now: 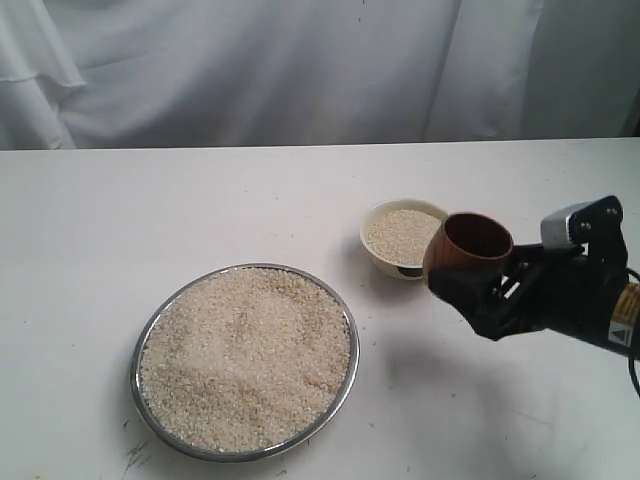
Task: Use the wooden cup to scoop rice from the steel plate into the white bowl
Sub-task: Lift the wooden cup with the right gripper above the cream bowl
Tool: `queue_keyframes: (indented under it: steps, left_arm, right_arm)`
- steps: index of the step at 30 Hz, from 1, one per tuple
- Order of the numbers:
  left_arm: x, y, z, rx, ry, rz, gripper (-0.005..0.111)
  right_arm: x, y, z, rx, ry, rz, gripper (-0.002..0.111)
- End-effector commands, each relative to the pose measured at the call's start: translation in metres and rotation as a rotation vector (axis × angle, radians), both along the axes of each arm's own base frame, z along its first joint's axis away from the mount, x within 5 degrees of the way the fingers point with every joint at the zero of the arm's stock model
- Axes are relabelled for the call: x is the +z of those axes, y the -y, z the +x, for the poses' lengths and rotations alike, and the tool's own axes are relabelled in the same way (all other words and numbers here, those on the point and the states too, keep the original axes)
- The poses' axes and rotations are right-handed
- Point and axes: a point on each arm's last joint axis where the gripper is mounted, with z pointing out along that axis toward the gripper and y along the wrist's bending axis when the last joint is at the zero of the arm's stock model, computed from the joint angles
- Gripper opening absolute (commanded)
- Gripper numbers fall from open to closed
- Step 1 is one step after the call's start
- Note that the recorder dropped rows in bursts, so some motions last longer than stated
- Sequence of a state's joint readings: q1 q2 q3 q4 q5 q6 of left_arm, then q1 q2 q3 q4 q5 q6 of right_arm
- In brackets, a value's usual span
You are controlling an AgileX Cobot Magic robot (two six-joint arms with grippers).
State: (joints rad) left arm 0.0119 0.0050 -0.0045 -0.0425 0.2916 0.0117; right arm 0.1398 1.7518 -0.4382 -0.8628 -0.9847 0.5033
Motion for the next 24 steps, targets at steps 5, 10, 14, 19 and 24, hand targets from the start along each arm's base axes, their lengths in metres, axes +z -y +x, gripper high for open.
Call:
queue_keyframes:
  steps: [5, 10, 14, 19, 24]
  left_arm:
    - [-0.001, 0.000, 0.000, -0.001, 0.007, -0.004, 0.000]
    - [-0.001, 0.000, 0.000, -0.001, 0.007, -0.004, 0.000]
    - [-0.001, 0.000, 0.000, -0.001, 0.007, -0.004, 0.000]
    - [-0.001, 0.000, 0.000, -0.001, 0.007, -0.004, 0.000]
    - [-0.001, 0.000, 0.000, -0.001, 0.007, -0.004, 0.000]
  right_arm:
    - [0.068, -0.016, 0.027, -0.011, 0.174, -0.056, 0.000]
    - [0.107, -0.030, 0.037, -0.001, 0.248, -0.098, 0.000]
    - [0.128, -0.041, 0.036, 0.013, 0.267, -0.206, 0.000]
    - [0.142, -0.050, 0.032, -0.009, 0.285, -0.355, 0.000]
    - [0.146, -0.052, 0.028, -0.029, 0.276, -0.346, 0.000]
